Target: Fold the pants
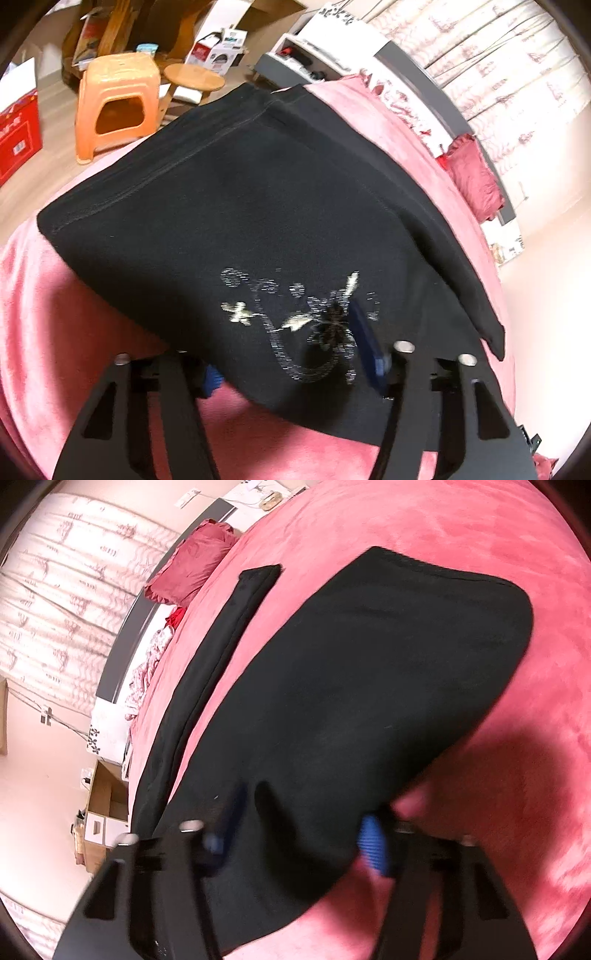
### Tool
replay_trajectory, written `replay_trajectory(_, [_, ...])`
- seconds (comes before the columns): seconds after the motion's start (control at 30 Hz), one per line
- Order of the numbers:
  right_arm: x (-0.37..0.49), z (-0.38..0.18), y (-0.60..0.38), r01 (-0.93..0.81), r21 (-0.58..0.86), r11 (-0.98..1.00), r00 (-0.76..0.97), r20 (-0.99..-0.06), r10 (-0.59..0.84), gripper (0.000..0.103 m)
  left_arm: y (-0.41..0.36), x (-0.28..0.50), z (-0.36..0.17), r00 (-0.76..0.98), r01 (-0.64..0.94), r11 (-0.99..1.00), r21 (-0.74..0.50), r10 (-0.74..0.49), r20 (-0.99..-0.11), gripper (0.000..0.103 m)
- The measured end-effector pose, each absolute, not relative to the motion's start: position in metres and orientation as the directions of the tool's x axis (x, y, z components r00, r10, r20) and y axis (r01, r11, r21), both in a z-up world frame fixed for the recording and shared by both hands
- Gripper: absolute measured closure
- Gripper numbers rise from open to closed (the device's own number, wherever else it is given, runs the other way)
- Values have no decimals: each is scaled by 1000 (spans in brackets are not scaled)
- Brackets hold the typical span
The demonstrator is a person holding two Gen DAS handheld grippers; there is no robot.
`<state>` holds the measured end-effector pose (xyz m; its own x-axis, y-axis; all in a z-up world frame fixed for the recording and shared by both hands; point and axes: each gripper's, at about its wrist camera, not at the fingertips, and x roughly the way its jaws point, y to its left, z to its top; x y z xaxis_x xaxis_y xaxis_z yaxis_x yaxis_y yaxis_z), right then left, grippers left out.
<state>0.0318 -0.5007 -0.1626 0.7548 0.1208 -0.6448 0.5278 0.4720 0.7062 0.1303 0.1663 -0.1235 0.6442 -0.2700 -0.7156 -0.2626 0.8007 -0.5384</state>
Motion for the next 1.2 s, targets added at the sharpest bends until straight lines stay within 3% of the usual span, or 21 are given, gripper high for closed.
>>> replay_trajectory(0.03, [31, -164, -505, 529, 708, 467, 754, -645, 124, 80, 168, 131, -124, 635, -271, 805, -528, -263, -726, 62])
replay_trajectory(0.07, [30, -165, -509, 528, 713, 462, 755, -643, 130, 84, 170, 132, -124, 623, -281, 812, -512, -252, -741, 74])
replay_trajectory(0.17, [30, -158, -515, 497, 722, 481, 768, -624, 144, 89, 179, 132, -124, 607, -268, 806, -529, -285, -742, 92])
replay_trajectory(0.27, [32, -139, -512, 471, 690, 550, 767, -628, 130, 89, 184, 127, -115, 616, -235, 804, -546, -311, -724, 96])
replay_trajectory(0.57, [2, -94, -515, 395, 648, 651, 782, -609, 132, 90, 187, 97, -79, 620, -175, 827, -534, -329, -712, 97])
replay_trajectory(0.87, [-55, -127, -525, 455, 641, 618, 720, -674, 169, 90, 191, 39, -96, 523, -197, 858, -475, -317, -791, 97])
replay_trajectory(0.93, [-60, -144, -527, 466, 664, 585, 710, -675, 201, 85, 187, 37, -114, 483, -214, 876, -432, -289, -827, 97])
replay_trajectory(0.97, [-62, -150, -529, 473, 684, 555, 714, -667, 214, 75, 186, 36, -120, 470, -225, 875, -428, -288, -835, 97])
replay_trajectory(1.0, [-67, -159, -535, 483, 722, 495, 729, -645, 229, 57, 188, 35, -123, 473, -239, 863, -445, -296, -830, 97])
replay_trajectory(1.03, [-70, -163, -540, 472, 759, 449, 755, -611, 238, 54, 190, 35, -121, 483, -242, 857, -454, -300, -823, 97])
replay_trajectory(1.1, [-76, -164, -551, 452, 805, 384, 803, -555, 219, 47, 192, 33, -115, 502, -249, 859, -446, -279, -818, 82])
replay_trajectory(1.17, [-77, -160, -568, 467, 802, 372, 821, -549, 155, 49, 196, 30, -111, 512, -279, 866, -414, -230, -827, 68])
replay_trajectory(1.2, [-75, -159, -576, 478, 795, 373, 820, -556, 135, 68, 201, 28, -112, 518, -305, 859, -411, -213, -829, 67])
